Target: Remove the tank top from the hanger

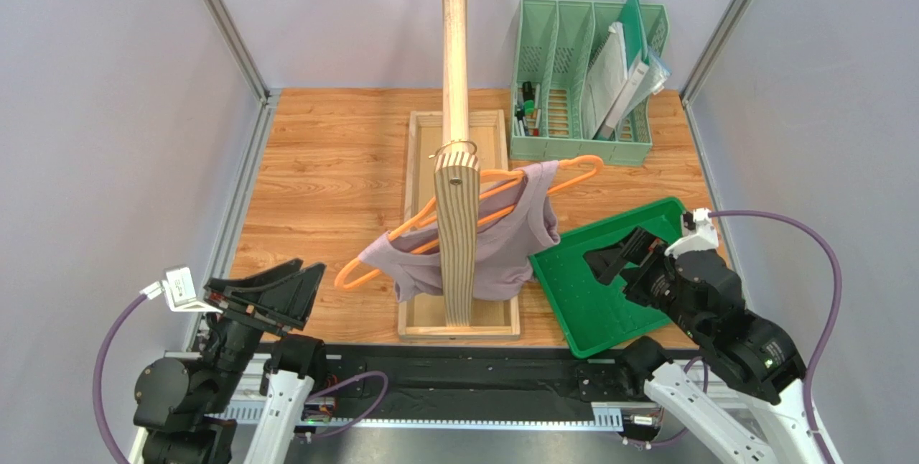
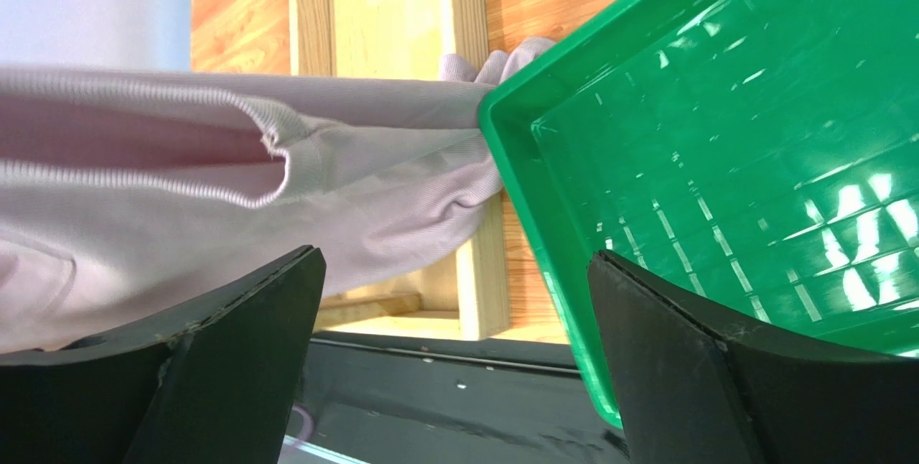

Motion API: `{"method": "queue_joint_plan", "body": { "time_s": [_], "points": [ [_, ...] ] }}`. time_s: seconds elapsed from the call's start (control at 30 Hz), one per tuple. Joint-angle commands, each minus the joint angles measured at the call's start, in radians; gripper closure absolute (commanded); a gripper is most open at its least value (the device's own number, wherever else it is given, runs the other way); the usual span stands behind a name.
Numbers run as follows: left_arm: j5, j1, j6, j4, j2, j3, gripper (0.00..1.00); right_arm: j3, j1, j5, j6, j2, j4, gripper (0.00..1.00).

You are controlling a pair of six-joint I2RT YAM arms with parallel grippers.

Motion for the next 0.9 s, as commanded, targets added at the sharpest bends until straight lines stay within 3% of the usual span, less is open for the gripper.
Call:
{"method": "queue_joint_plan", "body": {
  "time_s": [0.0, 0.17, 0.37, 0.57, 0.77, 0.87],
  "points": [
    [0.052, -0.003, 0.128, -0.111, 0.006, 0.102, 0.01, 0.098, 0.007, -0.081, -0.228, -0.036, 0.003, 0.0],
    [0.257, -0.003, 0.153, 0.006, 0.033, 0.12, 0.01, 0.25, 0.007, -0.186, -0.412, -0.004, 0.124, 0.01],
    [0.422, -0.003, 0.18, 0.0, 0.15, 0.159, 0.02, 0.538, 0.007, -0.329, -0.6, 0.267, 0.192, 0.01],
    [0.457, -0.011, 0.191, 0.009, 0.156, 0.176, 0.02, 0.781, 0.007, -0.413, -0.734, 0.493, 0.129, 0.02],
    [0.484, -0.02, 0.194, 0.027, 0.173, 0.179, 0.02, 0.882, 0.007, -0.667, -0.946, 0.616, 0.103, 0.06],
    [0.496, -0.026, 0.202, 0.029, 0.173, 0.182, 0.02, 0.907, 0.005, -0.833, -0.969, 0.65, 0.138, 0.09]
  ]
}}
